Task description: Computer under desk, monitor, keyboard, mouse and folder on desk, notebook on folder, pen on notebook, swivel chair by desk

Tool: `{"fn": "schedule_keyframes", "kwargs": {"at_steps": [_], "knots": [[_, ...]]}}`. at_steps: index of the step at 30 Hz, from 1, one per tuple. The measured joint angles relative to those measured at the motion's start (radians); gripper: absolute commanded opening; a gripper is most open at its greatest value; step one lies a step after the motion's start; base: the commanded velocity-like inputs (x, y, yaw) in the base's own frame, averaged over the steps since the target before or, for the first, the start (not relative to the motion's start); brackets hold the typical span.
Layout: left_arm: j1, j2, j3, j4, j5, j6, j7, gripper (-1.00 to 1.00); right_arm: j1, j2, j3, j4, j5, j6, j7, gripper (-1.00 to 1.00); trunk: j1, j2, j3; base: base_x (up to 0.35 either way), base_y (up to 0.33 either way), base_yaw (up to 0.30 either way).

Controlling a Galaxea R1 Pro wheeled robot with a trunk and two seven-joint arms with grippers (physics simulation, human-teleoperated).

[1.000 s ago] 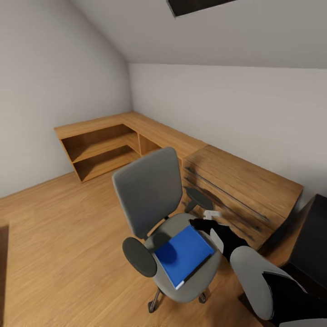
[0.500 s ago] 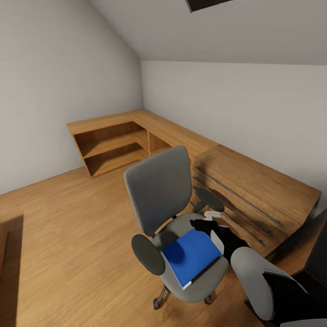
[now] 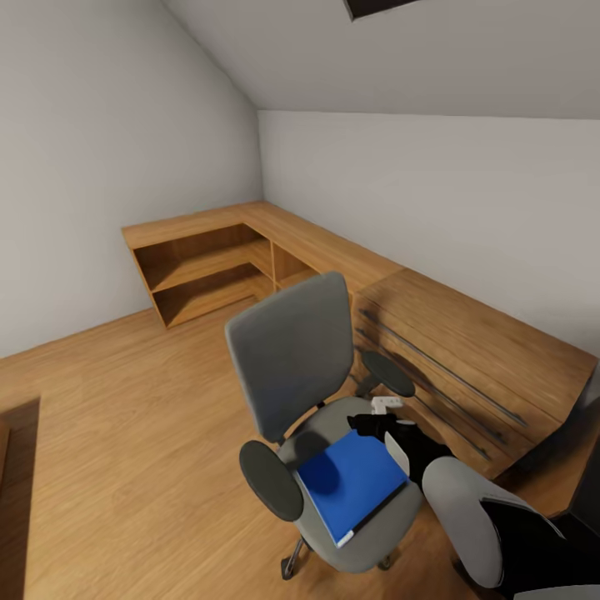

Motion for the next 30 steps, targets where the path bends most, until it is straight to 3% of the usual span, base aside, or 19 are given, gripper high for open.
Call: {"fn": "schedule_keyframes", "kwargs": {"at_steps": [8, 14, 19, 22, 27, 30], "knots": [[0.0, 0.0, 0.002, -0.004, 0.002, 0.0, 0.002, 1.0, 0.0, 0.004, 0.002, 0.031, 0.008, -0.001, 0.0, 1.0, 0.0, 0.0, 0.0, 0.026, 0.0, 0.0], [0.0, 0.002, 0.003, -0.011, 0.015, 0.004, 0.007, 1.0, 0.0, 0.005, 0.005, 0.041, 0.009, -0.012, 0.0, 1.0, 0.023, -0.042, -0.019, 0.003, 0.0, 0.0], [0.0, 0.007, 0.002, -0.124, 0.021, 0.019, 0.024, 1.0, 0.0, 0.006, 0.006, 0.043, 0.009, -0.051, -0.001, 1.0, 0.042, -0.077, -0.034, 0.0, 0.0, 0.0], [0.0, 0.011, 0.003, -0.221, 0.02, 0.082, 0.059, 1.0, 0.0, 0.009, 0.006, 0.043, 0.008, -0.058, -0.002, 1.0, 0.054, -0.098, -0.044, 0.0, 0.0, 0.0], [-0.001, 0.017, 0.003, -0.47, 0.017, 0.363, 0.134, 1.0, 0.0, 0.016, 0.004, 0.039, 0.006, -0.063, -0.003, 1.0, 0.073, -0.133, -0.059, 0.0, 0.0, 0.0], [-0.001, 0.018, 0.003, -0.56, 0.02, 0.437, 0.153, 1.0, 0.0, 0.018, 0.003, 0.038, 0.005, -0.064, -0.013, 1.0, 0.084, -0.154, -0.069, 0.0, 0.0, 0.0]]}}
